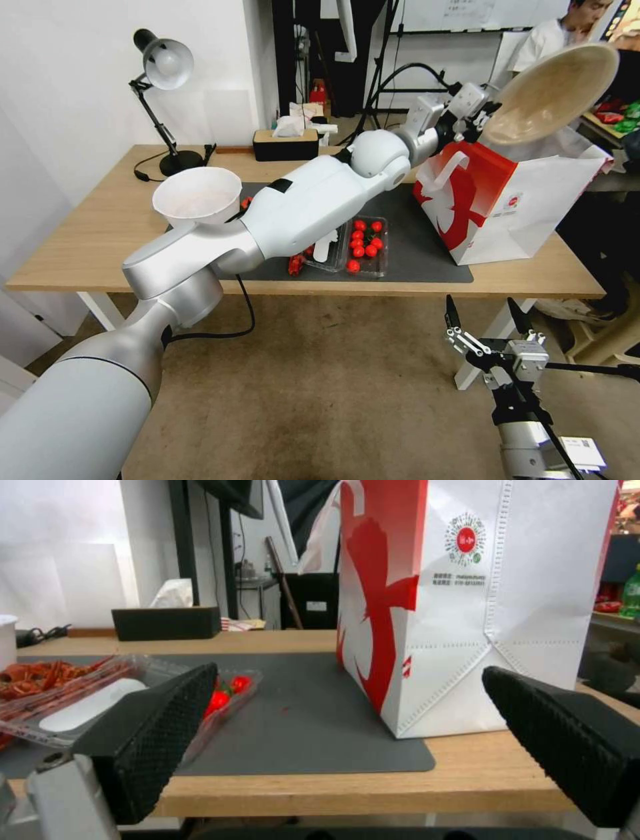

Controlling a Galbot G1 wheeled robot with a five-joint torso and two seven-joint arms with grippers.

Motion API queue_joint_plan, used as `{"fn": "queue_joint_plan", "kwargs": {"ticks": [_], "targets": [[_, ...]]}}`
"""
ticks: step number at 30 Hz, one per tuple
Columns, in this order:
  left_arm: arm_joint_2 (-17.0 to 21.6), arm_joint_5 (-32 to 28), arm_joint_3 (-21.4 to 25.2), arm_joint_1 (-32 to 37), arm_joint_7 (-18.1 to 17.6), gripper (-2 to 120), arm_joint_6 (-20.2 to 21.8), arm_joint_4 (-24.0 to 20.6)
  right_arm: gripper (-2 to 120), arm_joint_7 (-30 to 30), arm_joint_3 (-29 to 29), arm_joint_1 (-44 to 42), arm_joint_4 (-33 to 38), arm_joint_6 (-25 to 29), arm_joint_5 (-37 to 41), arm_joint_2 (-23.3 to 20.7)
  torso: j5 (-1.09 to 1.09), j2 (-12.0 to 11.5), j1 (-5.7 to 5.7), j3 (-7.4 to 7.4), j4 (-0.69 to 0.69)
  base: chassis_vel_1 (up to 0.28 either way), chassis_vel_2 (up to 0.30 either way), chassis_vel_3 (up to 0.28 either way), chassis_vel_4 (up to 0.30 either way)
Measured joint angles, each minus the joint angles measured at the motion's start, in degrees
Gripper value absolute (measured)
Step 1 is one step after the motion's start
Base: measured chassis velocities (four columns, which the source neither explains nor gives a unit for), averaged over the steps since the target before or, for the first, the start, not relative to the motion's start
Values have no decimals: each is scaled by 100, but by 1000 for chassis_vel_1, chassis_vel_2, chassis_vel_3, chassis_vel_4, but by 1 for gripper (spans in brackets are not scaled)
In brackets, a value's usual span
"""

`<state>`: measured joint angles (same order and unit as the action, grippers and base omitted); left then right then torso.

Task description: Pick up the trash from the table and place it into the takeout bag.

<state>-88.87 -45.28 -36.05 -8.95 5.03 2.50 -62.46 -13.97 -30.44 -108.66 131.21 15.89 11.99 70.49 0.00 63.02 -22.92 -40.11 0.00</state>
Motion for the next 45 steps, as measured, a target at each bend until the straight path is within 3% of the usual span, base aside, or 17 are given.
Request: {"fn": "queue_joint_plan", "kwargs": {"ticks": [8,10,15,17,18,21,22,23,24,27,31,33,37,39,43,45], "targets": [[53,-16,-2,-10,-34,33,1,-54,100,2,19,9,-13,0,2,7,0,0,0,0,0,0,0,0,0],[115,-130,51,-16,-122,45,1,-150,100,5,30,18,-21,0,2,20,0,0,0,0,-1,0,0,0,0],[289,-256,150,49,-292,60,15,-364,100,6,46,24,-22,0,2,24,0,0,0,0,-2,0,0,0,0],[622,-359,253,214,-454,72,39,-726,100,6,59,25,-22,0,2,25,-1,0,0,0,-1,0,0,0,0],[622,-359,253,214,-454,72,39,-726,100,6,59,25,-22,0,2,25,-1,0,0,0,-1,0,0,0,0],[1349,-529,506,634,-687,84,205,-1523,100,9,113,25,-22,0,-6,24,-2,0,0,0,1,0,0,0,0],[1349,-529,506,634,-687,84,205,-1523,100,9,113,25,-22,0,-6,24,-2,0,0,0,1,0,0,0,0],[1694,-551,664,881,-760,91,251,-1865,100,10,129,25,-22,1,-10,24,-3,0,0,0,1,0,0,0,0],[1694,-551,664,881,-760,91,251,-1865,100,10,129,25,-22,1,-10,24,-3,0,0,0,1,0,0,0,0],[2551,-555,1146,1681,-931,99,293,-2598,100,9,138,32,-12,1,-9,-37,-5,0,0,0,2,0,0,0,0],[2936,-455,1489,2216,-963,100,287,-2938,100,8,129,35,-1,1,7,-93,-4,1,0,0,2,0,0,0,0],[3315,-295,1949,2904,-962,100,179,-3338,100,13,100,106,-29,1,79,-146,-2,1,1,1,-1,0,0,0,0],[3588,-91,2411,3654,-984,100,129,-3751,100,16,90,199,-73,1,141,-173,-1,1,0,1,-1,0,0,0,0],[3899,253,2873,4519,-1053,100,49,-4188,100,18,137,236,-95,1,153,-199,-2,1,1,1,1,0,0,0,0],[4132,572,3305,5114,-1078,100,-66,-4436,100,21,172,262,-108,1,154,-218,1,1,1,1,1,0,0,0,0],[4261,829,3901,5802,-1107,100,-256,-4589,100,24,230,302,-129,1,154,-237,-1,1,0,1,0,0,0,0,0]]}}
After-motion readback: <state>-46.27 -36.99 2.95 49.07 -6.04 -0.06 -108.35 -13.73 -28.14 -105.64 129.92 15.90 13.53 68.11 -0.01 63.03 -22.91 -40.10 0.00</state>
